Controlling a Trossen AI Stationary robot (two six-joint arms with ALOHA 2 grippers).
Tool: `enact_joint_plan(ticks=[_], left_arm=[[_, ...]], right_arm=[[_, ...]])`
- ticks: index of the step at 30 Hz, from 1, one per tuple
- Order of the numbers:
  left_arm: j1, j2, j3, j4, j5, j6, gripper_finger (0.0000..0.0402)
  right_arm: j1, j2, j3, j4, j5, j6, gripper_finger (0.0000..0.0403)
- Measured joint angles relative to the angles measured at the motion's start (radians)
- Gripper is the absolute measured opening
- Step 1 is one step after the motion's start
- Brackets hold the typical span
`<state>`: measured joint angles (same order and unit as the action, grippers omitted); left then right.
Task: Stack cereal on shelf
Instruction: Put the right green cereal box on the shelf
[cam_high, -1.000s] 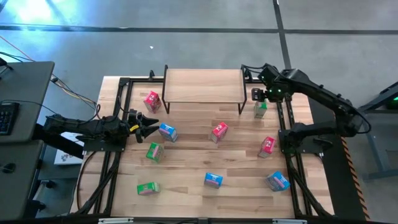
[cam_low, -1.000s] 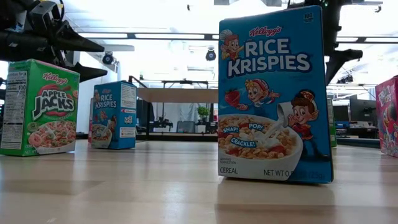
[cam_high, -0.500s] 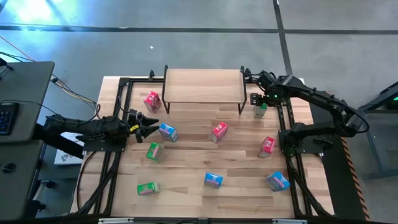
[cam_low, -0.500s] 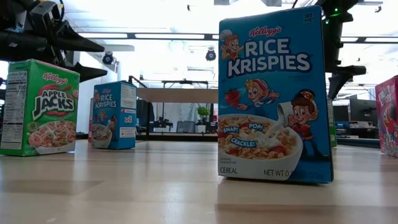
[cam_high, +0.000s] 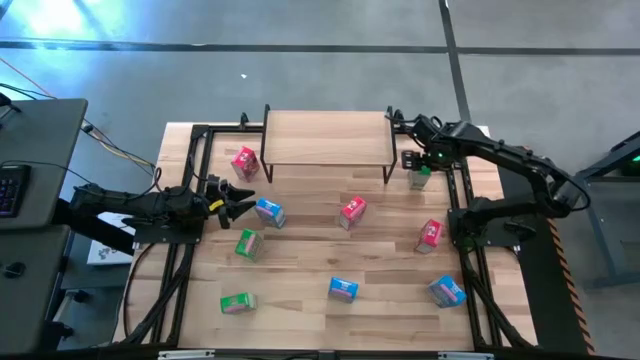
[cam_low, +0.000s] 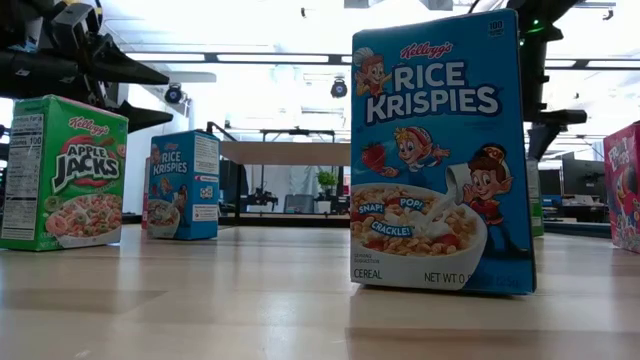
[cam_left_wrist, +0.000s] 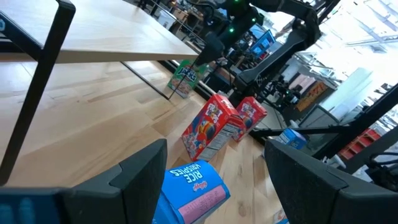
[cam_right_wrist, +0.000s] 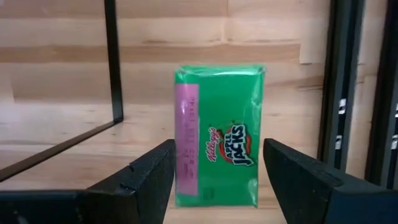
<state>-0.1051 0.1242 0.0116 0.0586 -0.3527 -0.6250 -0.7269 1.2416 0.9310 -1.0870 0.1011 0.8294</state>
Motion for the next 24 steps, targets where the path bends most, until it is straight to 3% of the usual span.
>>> enact_joint_plan(ticks=[6, 16, 24], left_arm=[[0.0, 0.0, 0.0, 0.0, 0.0, 0.0, 0.0262], [0.0, 0.0, 0.0, 0.0, 0.0, 0.0, 0.0262], [0.0, 0.0, 0.0, 0.0, -0.001, 0.0, 0.0262]], right_arm=[[0.003, 0.035, 0.0, 0.001, -0.006, 0.0, 0.0229], [0.003, 0.035, 0.0, 0.001, -0.027, -0.005, 0.0147], [0.005, 0.027, 0.021, -0.017, -0.057, -0.027, 0.0138]])
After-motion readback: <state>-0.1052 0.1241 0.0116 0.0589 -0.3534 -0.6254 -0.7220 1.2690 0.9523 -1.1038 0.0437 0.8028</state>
